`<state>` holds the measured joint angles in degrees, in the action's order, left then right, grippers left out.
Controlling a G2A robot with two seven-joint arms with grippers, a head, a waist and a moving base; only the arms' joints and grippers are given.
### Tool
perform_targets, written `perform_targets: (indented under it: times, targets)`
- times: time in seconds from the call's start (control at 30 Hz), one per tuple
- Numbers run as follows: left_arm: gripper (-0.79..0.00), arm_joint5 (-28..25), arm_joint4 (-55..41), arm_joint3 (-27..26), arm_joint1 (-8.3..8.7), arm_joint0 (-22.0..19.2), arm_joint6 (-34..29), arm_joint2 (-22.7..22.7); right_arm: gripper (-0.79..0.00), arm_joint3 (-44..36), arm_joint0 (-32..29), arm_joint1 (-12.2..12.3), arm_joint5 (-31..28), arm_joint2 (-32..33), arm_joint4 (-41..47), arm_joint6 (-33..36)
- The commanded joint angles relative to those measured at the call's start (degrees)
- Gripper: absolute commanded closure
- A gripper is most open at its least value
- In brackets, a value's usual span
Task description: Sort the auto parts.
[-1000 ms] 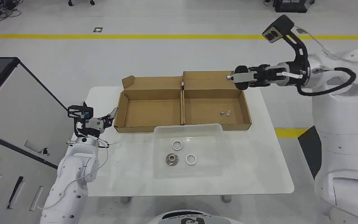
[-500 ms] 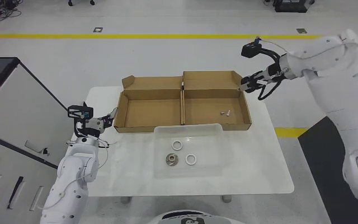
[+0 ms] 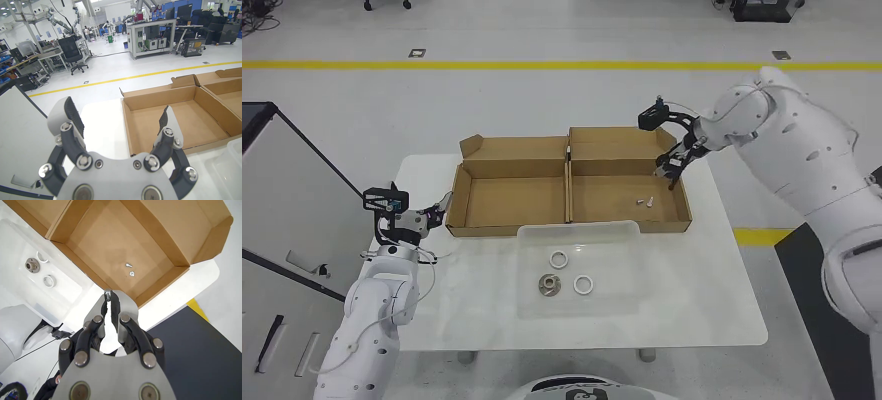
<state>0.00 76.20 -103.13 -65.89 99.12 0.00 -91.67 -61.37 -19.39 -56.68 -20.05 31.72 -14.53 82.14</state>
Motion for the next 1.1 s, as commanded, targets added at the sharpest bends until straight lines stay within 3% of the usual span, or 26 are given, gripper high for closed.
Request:
perform_targets:
  times: [0.0,0.33,0.5,0.7,1.07]
  targets:
    - [-0.785,0.0,0.0,0.0,0.0,0.0,0.0,0.0,0.0,0.1,0.1,0.0,-0.1,0.1,0.1,0.0]
    - [-0.785,0.0,0.0,0.0,0.0,0.0,0.0,0.0,0.0,0.1,0.1,0.0,-0.1,0.1,0.1,0.0]
    - [-0.785,0.0,0.0,0.0,0.0,0.0,0.0,0.0,0.0,-0.8,-2.1,-1.6,4.9,-3.6,-7.1,-5.6]
    - [-0.785,0.0,0.0,0.0,0.0,0.0,0.0,0.0,0.0,3.6,-2.6,-7.1,9.8,-10.3,-12.6,-11.8]
    - [-0.785,0.0,0.0,0.0,0.0,0.0,0.0,0.0,0.0,22.3,-1.4,-19.5,14.4,-17.2,-15.3,-17.7]
